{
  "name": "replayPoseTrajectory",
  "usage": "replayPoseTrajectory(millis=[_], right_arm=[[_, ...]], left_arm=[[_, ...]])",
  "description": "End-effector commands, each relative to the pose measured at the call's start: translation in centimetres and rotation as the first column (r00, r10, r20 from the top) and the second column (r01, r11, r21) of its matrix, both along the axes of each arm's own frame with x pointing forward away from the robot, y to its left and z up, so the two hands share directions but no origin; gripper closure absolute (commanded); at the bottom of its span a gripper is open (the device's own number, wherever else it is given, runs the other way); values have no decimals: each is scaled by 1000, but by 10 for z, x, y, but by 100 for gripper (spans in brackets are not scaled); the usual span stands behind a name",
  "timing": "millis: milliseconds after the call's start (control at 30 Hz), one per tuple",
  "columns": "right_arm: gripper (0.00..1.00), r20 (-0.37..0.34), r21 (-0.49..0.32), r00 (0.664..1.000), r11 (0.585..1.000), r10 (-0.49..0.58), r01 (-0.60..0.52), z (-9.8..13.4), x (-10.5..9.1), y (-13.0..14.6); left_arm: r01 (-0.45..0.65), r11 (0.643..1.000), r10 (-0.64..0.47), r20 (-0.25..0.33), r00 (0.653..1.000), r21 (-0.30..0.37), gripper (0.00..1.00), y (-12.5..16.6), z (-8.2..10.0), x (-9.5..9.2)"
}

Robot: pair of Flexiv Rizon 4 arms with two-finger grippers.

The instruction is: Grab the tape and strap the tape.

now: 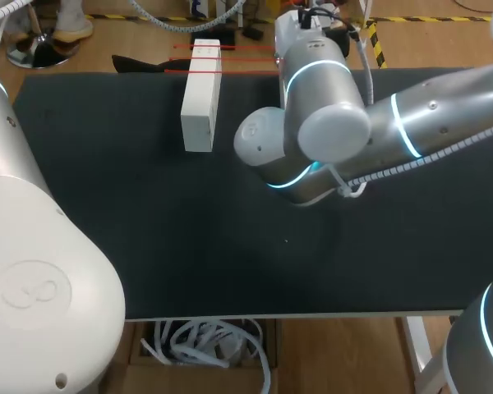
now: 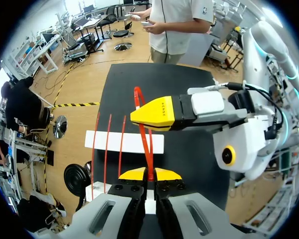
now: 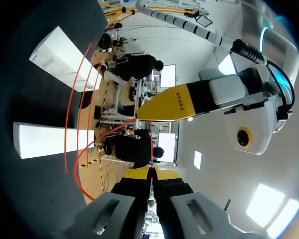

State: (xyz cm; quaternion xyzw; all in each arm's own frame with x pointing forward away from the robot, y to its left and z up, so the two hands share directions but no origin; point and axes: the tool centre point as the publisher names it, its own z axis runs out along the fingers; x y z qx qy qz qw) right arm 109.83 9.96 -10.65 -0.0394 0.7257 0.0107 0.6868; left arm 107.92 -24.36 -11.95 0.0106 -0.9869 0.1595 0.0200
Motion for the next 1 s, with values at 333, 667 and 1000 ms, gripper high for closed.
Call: replayPoseTrajectory(millis=[333, 667, 1000], right_arm=[[100, -7, -7, 1000, 1000, -1, 1, 0, 1, 7], [100, -11, -10, 1000, 1000, 14, -14, 0, -1, 10], [100, -8, -18, 1000, 1000, 23, -23, 0, -3, 13]], left_arm=[[-1, 1000, 1, -2, 1000, 5, 100, -1, 1, 0], [-1, 1000, 1, -2, 1000, 5, 100, -1, 1, 0], [-1, 1000, 1, -2, 1000, 5, 100, -1, 1, 0]])
